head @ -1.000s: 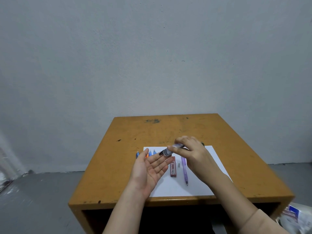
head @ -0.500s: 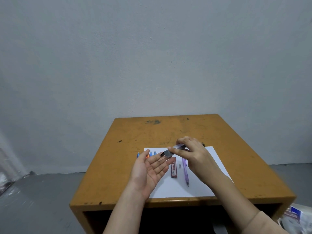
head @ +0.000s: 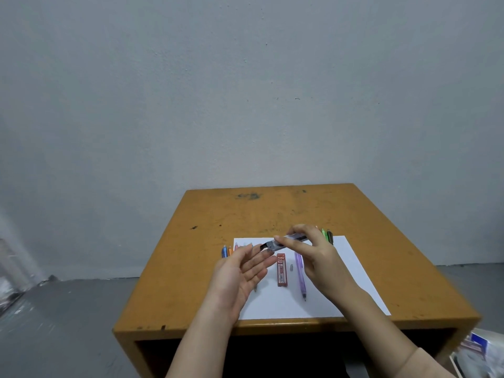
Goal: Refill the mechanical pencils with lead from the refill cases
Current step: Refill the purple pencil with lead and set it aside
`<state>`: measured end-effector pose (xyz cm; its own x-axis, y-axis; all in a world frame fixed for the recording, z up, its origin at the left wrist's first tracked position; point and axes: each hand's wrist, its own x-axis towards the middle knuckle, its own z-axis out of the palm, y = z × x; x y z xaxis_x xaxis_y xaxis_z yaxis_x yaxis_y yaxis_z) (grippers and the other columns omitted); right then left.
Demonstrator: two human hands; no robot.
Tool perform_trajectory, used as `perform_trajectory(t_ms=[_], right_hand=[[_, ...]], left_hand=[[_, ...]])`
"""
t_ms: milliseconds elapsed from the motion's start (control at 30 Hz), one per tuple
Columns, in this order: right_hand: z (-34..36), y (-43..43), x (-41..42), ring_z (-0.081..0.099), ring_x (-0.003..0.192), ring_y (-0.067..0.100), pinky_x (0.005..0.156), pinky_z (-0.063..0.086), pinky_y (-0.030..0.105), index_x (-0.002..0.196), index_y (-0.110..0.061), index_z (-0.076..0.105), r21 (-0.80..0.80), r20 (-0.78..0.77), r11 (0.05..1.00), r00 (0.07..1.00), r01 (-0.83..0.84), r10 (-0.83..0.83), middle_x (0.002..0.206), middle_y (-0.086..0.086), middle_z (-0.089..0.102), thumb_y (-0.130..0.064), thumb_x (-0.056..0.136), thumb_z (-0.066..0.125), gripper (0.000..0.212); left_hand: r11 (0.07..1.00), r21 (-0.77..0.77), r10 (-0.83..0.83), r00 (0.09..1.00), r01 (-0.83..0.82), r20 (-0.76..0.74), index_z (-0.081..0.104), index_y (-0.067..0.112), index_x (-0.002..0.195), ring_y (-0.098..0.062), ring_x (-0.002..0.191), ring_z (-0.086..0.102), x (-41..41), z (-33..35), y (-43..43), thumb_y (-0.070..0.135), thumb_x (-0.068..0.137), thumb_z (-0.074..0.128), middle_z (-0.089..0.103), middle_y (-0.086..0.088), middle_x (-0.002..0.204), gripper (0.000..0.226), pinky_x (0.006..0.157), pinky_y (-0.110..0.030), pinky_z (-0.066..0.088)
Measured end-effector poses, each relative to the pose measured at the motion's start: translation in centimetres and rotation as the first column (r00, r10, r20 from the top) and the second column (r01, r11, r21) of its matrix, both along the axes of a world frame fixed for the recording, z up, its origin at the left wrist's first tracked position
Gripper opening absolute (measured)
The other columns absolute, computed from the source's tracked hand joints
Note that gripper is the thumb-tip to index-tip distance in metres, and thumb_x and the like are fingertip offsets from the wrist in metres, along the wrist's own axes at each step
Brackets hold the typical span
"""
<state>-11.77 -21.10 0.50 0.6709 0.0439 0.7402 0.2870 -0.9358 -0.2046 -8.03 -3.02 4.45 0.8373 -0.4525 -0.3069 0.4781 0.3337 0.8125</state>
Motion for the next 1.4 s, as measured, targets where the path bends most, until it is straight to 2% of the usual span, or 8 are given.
perform_trajectory(t_ms=[167, 300, 433, 633, 900, 1067, 1233, 1400], right_hand=[[0.2, 0.1, 0.0, 0.049, 0.099, 0.016, 0.073, 0.052, 0.029, 0.118, -0.02, 0.067, 0.006, 0.004, 1.0, 1.0, 0.007, -0.007, 0.107, 0.014, 0.061, 0.026, 0.061, 0.067, 0.074], [0.2, 0.2, 0.0, 0.056, 0.098, 0.02, 0.073, 0.053, 0.031, 0.119, -0.02, 0.067, -0.004, 0.001, 1.0, 1.0, 0.001, -0.001, 0.107, 0.014, 0.06, 0.026, 0.061, 0.066, 0.073], [0.2, 0.2, 0.1, 0.048, 0.1, 0.015, 0.074, 0.051, 0.029, 0.118, -0.02, 0.067, -0.009, 0.0, 1.0, 1.0, 0.003, -0.003, 0.108, 0.014, 0.061, 0.026, 0.06, 0.068, 0.074], [0.2, 0.3, -0.1, 0.052, 0.101, 0.017, 0.076, 0.052, 0.029, 0.118, -0.021, 0.067, -0.008, -0.007, 1.0, 1.0, 0.004, -0.004, 0.109, 0.014, 0.061, 0.025, 0.061, 0.069, 0.074], [0.2, 0.0, -0.2, 0.057, 0.099, 0.021, 0.074, 0.054, 0.031, 0.12, -0.022, 0.065, 0.005, -0.002, 1.0, 1.0, 0.002, -0.002, 0.11, 0.013, 0.06, 0.025, 0.061, 0.068, 0.076], [-0.3, -0.6, -0.1, 0.06, 0.1, 0.029, 0.072, 0.059, 0.039, 0.122, -0.022, 0.063, 0.033, -0.012, 0.999, 1.0, -0.018, 0.019, 0.113, 0.014, 0.059, 0.025, 0.066, 0.062, 0.073], [-0.2, -0.9, -0.2, 0.06, 0.1, 0.03, 0.069, 0.059, 0.038, 0.123, -0.023, 0.063, 0.044, -0.004, 0.999, 1.0, -0.018, 0.018, 0.113, 0.014, 0.059, 0.009, 0.076, 0.059, 0.057], [-0.8, -1.8, -0.3, 0.06, 0.099, 0.027, 0.071, 0.057, 0.036, 0.122, -0.024, 0.063, 0.081, 0.022, 0.997, 1.0, 0.015, -0.017, 0.112, 0.01, 0.058, 0.016, 0.076, 0.056, 0.062]], left_hand=[[0.946, 0.241, 0.118, 0.921, -0.218, 0.37, 0.072, 0.01, 0.095, -0.005, 0.083, 0.07, -0.3, -0.5, 0.2, 0.014, 0.086, 0.068, 0.075, -0.001, 0.086, 0.011, 0.071, -0.015, 0.051], [0.843, 0.366, 0.054, 0.74, -0.393, 0.67, 0.071, 0.03, 0.084, 0.005, 0.081, 0.063, -0.5, -0.8, 0.6, 0.015, 0.077, 0.077, 0.071, 0.013, 0.085, 0.017, 0.071, -0.011, 0.049], [0.771, 0.405, -0.072, 0.565, -0.491, 0.822, 0.069, 0.029, 0.08, 0.008, 0.086, 0.058, -0.4, -0.8, 0.6, 0.015, 0.077, 0.077, 0.066, 0.017, 0.085, 0.016, 0.073, -0.005, 0.043], [0.722, 0.417, -0.131, 0.483, -0.552, 0.866, 0.075, 0.026, 0.077, 0.007, 0.086, 0.057, -0.1, -0.7, 0.5, 0.018, 0.077, 0.077, 0.062, 0.021, 0.085, 0.009, 0.071, 0.001, 0.036], [0.706, 0.431, -0.146, 0.48, -0.562, 0.865, 0.076, 0.024, 0.08, 0.003, 0.088, 0.057, 0.2, -0.6, 0.7, 0.02, 0.077, 0.077, 0.062, 0.019, 0.088, 0.005, 0.07, -0.001, 0.039], [0.709, 0.447, -0.163, 0.49, -0.545, 0.857, 0.075, 0.024, 0.081, 0.002, 0.089, 0.057, 0.5, -0.5, 0.9, 0.019, 0.077, 0.077, 0.063, 0.017, 0.091, 0.006, 0.071, 0.001, 0.037], [0.727, 0.452, -0.175, 0.498, -0.516, 0.849, 0.069, 0.036, 0.075, 0.019, 0.091, 0.05, 0.8, -0.6, 1.4, 0.02, 0.077, 0.077, 0.057, 0.028, 0.087, 0.017, 0.068, -0.001, 0.039], [0.722, 0.467, -0.172, 0.521, -0.51, 0.836, 0.067, 0.038, 0.075, 0.022, 0.092, 0.048, 1.4, -1.1, 1.9, 0.022, 0.078, 0.076, 0.059, 0.025, 0.09, 0.019, 0.071, -0.003, 0.041]])
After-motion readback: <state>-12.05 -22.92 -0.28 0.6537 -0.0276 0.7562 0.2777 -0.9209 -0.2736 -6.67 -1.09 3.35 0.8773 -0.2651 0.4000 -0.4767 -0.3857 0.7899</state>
